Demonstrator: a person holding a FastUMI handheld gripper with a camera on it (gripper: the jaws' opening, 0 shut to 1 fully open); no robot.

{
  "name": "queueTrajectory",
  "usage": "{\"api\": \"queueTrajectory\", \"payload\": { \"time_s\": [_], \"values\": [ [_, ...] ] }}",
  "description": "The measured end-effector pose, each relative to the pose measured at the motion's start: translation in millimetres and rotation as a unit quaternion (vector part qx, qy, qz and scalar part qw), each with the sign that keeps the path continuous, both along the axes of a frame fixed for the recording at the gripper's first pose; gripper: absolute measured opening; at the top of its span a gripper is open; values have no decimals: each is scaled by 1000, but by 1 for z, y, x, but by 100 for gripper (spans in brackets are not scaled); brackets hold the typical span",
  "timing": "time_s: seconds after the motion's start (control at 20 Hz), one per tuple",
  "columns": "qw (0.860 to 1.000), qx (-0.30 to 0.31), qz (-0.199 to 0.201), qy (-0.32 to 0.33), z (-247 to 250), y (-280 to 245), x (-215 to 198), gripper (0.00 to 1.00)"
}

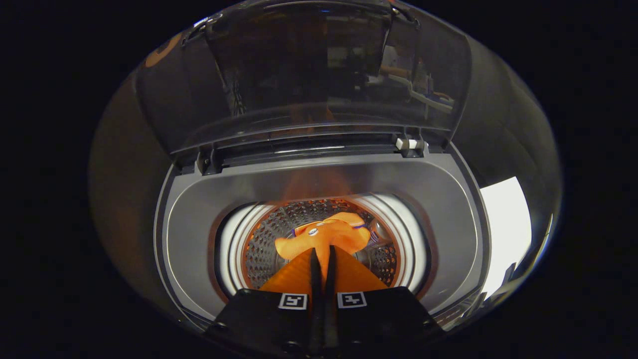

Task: Put the clothes into the washing machine and then close the washing machine lid.

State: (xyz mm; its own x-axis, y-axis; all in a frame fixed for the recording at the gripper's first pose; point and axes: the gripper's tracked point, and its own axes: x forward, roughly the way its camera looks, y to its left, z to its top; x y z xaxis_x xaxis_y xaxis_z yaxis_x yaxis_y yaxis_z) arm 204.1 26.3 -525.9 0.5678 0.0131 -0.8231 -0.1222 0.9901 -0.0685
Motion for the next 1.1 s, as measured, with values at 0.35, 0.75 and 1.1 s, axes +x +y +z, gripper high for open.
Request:
{"api": "queueTrajectory", "payload": {
  "time_s": [0.35,0.75,1.1],
  "values": [
    [1000,-6,5,4,6,6,-2,22],
    [1000,4,19,-19,76,15,-17,100],
    [995,-3,54,-83,178,21,-17,99]
  ]
}}
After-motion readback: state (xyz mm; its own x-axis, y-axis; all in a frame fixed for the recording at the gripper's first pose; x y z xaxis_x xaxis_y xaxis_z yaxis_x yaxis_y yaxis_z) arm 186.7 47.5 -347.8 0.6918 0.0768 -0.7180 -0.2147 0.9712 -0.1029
